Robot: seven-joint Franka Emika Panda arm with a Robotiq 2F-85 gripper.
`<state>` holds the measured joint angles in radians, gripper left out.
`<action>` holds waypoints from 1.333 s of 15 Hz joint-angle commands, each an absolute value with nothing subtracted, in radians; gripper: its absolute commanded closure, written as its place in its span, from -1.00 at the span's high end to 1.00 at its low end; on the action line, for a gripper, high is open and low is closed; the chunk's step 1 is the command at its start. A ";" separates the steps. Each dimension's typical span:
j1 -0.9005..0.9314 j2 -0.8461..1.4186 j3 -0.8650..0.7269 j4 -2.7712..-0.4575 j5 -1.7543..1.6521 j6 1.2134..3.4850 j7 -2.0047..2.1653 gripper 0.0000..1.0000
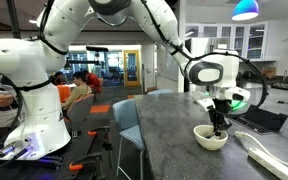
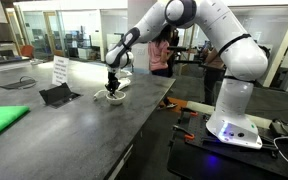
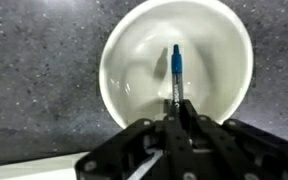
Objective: Pick the marker from the bowl and put it on the table
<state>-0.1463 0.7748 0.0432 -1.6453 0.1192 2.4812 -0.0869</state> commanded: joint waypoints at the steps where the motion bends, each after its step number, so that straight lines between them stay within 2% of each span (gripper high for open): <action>1: -0.155 0.675 0.046 -1.711 0.167 2.408 -0.048 -0.94; 4: -0.187 0.563 0.065 -1.792 0.248 2.347 -0.083 -0.94; 9: -0.174 0.459 -0.040 -1.896 0.197 2.267 -0.046 -0.94; 19: -0.199 0.588 -0.156 -1.929 0.146 2.277 0.013 -0.94; 20: -0.195 0.595 -0.160 -1.929 0.137 2.279 0.030 -0.26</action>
<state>-0.2146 0.5825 -0.1416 -1.9413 0.1741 2.2873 -0.0370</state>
